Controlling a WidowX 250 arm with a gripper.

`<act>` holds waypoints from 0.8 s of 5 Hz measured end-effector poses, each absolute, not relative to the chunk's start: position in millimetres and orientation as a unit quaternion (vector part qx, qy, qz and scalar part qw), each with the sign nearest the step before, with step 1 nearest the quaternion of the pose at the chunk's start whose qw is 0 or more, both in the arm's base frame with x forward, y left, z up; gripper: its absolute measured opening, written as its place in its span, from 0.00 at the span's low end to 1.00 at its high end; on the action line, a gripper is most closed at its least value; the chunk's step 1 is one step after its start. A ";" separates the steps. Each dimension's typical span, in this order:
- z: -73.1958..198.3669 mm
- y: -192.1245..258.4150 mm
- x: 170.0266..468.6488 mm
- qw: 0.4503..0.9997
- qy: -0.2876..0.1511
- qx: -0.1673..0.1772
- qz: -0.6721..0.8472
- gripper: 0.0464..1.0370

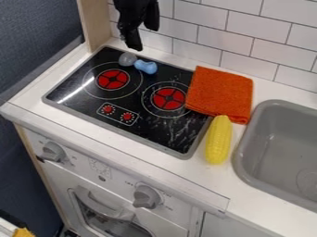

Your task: Put the corn in between the burners

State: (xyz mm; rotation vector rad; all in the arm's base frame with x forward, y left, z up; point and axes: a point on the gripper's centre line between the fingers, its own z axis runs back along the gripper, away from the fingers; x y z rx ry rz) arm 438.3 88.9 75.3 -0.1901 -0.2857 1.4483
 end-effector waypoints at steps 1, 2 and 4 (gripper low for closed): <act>56.6 87.2 434.5 0.739 -0.110 -0.076 0.660 0.96; 52.6 80.2 423.0 0.753 -0.099 -0.070 0.646 0.96; 90.8 39.0 398.2 0.789 -0.129 -0.096 0.593 0.96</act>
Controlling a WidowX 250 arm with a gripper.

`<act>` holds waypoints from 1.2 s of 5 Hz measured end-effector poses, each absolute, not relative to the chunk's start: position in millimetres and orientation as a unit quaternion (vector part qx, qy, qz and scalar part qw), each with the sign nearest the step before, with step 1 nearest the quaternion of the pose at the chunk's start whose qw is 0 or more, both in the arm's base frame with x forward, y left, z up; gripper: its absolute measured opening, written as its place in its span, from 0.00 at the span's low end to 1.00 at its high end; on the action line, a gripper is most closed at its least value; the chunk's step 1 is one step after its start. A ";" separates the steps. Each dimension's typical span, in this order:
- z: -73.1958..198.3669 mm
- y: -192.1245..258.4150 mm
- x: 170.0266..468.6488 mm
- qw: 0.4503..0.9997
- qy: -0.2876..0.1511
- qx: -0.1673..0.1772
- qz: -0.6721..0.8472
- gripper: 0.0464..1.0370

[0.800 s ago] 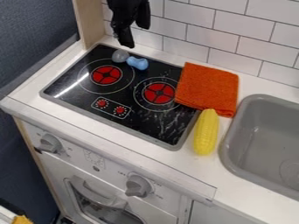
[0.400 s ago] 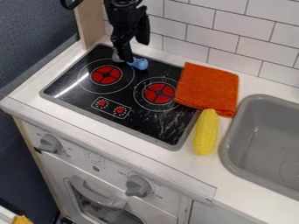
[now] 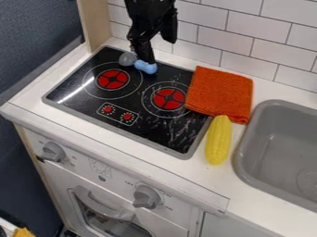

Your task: Put the corn in between the burners

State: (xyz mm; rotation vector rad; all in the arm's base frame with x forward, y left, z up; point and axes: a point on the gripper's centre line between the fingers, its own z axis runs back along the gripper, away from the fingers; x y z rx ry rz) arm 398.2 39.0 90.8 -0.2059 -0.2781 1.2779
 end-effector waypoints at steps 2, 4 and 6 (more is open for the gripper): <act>104.5 -20.6 373.4 0.890 -0.114 -0.103 0.430 0.96; 102.0 -62.2 342.2 0.943 -0.101 -0.098 0.301 0.96; 63.1 -90.1 328.4 0.970 -0.059 -0.059 0.229 0.96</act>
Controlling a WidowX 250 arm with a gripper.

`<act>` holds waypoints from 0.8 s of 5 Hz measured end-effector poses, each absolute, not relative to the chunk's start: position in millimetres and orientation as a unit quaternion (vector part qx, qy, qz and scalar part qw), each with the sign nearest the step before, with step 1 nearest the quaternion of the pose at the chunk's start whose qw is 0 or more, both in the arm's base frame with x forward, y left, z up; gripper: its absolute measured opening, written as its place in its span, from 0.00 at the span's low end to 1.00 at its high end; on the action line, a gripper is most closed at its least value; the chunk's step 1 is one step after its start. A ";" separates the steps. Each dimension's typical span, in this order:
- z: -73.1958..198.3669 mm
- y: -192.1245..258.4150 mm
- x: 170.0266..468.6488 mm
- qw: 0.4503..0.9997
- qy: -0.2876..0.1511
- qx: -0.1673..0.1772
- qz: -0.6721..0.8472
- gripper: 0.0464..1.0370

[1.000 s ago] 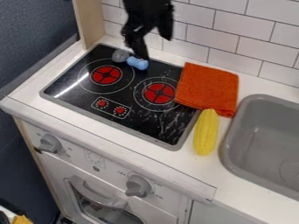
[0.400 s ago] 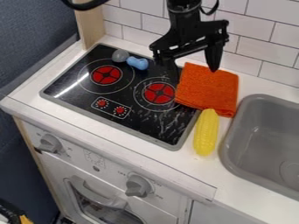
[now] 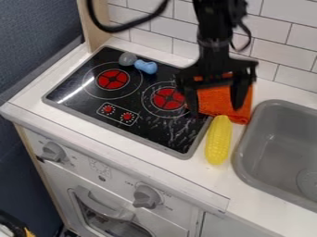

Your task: Put the corn in between the burners

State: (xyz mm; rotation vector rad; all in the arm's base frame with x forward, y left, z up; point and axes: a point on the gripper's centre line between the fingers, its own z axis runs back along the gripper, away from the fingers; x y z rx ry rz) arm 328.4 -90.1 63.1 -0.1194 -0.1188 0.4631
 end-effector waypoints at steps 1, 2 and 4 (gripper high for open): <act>46.1 -97.8 329.7 0.975 -0.050 -0.064 0.208 0.96; 31.5 -102.2 329.0 0.977 -0.034 -0.073 0.196 0.96; 19.5 -101.1 333.0 0.978 -0.035 -0.061 0.199 0.63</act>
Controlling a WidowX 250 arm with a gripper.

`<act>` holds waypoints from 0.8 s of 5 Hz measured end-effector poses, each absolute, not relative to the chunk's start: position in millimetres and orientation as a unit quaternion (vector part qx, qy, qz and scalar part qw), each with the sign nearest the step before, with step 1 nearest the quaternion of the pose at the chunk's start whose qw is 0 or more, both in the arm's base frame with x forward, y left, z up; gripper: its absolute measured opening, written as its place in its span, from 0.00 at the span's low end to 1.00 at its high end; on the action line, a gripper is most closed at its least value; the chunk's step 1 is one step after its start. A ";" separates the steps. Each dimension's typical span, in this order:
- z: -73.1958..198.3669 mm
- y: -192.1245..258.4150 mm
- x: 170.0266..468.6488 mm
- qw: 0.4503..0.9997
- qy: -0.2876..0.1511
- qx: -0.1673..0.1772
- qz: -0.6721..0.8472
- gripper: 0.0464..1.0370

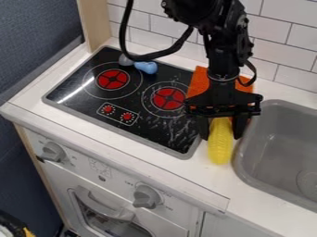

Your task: Put the corn in between the burners

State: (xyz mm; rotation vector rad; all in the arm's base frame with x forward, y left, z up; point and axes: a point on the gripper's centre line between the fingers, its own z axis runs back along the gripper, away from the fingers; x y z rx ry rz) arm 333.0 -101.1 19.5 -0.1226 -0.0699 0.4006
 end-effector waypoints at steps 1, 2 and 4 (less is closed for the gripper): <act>19.2 -102.7 332.2 0.978 -0.039 -0.058 0.197 0.55; 19.7 -102.0 332.9 0.978 -0.043 -0.054 0.197 0.55; 45.5 -92.3 330.7 0.986 -0.048 -0.045 0.154 0.55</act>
